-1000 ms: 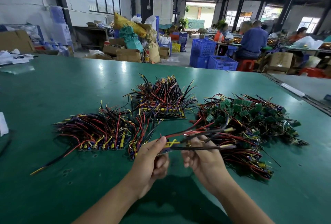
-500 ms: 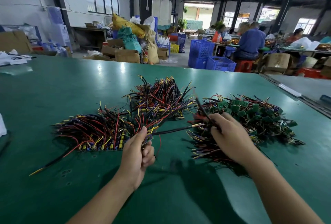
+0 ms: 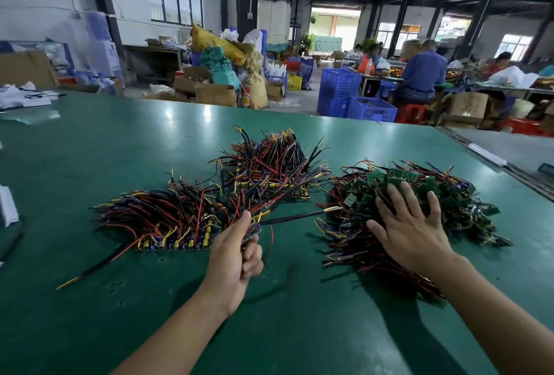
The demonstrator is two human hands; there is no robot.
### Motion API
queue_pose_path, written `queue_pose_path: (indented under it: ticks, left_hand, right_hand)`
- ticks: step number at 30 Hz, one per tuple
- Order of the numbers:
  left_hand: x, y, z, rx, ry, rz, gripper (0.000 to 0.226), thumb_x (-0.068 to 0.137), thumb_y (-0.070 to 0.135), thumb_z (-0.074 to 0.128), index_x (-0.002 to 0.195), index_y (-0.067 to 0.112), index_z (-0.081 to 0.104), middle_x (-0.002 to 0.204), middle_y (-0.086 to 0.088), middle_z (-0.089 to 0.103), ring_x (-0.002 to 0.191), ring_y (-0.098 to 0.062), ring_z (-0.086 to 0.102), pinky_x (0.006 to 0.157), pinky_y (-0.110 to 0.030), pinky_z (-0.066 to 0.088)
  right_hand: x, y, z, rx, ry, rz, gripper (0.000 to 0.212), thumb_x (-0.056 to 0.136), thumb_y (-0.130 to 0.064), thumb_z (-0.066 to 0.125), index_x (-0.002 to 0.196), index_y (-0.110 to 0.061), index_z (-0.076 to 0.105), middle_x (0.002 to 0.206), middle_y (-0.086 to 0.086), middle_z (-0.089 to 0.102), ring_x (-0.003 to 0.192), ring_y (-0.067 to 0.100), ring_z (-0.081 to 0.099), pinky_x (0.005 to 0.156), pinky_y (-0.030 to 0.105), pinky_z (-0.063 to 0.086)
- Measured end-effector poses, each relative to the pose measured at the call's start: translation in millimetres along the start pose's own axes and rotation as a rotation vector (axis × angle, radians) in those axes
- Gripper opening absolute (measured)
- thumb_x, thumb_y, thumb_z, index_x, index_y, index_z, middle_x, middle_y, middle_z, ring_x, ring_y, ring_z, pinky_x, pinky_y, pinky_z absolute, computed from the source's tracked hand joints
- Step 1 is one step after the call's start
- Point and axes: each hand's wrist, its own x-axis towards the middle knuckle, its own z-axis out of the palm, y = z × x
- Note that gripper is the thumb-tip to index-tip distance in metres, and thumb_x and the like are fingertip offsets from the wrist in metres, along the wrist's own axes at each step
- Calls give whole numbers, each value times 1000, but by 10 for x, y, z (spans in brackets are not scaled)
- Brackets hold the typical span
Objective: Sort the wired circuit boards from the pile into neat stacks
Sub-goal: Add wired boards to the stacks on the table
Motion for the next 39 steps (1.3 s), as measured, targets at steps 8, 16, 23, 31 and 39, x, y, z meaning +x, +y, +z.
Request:
queue_pose_path:
  ticks: [8, 16, 23, 31, 39]
  left_hand:
    - [-54, -13, 28, 29, -124, 0, 43, 72, 52, 62, 68, 12, 47, 45, 0, 33, 34, -8, 21, 38, -18, 20]
    - [-32, -4, 0, -32, -175, 18, 52, 76, 55, 56, 79, 3, 54, 48, 1, 40, 35, -7, 23, 35, -17, 20]
    - [-112, -112, 120, 299, -236, 38, 43, 75, 53, 56, 67, 12, 68, 41, -1, 45, 31, -8, 24, 41, -13, 19]
    - [-141, -125, 111, 457, -245, 20, 43, 80, 53, 56, 82, 13, 73, 46, -1, 42, 34, -9, 27, 37, -15, 22]
    - [-134, -91, 129, 215, -246, -336, 36, 77, 43, 65, 75, 7, 58, 50, -1, 43, 32, -6, 22, 36, -12, 17]
  right_hand:
    - [-386, -1074, -492, 1546, -202, 16, 31, 99, -26, 53, 76, -10, 65, 59, 7, 63, 47, 19, 53, 54, 31, 40]
    - [-502, -1434, -496, 2454, -655, 362, 50, 95, -59, 39, 110, -19, 65, 75, 2, 67, 52, 15, 54, 54, 26, 38]
    - [-508, -1389, -387, 2300, -511, -36, 24, 76, -14, 66, 98, -3, 66, 62, 9, 59, 44, 16, 50, 43, 23, 41]
    - [-565, -1332, -385, 2029, -330, -78, 23, 80, -37, 75, 72, -15, 69, 57, 10, 55, 35, 17, 46, 34, 20, 33]
    - [-572, -1320, -472, 2226, -614, 365, 30, 95, -10, 55, 66, -10, 60, 49, 2, 51, 33, 7, 39, 31, 15, 27]
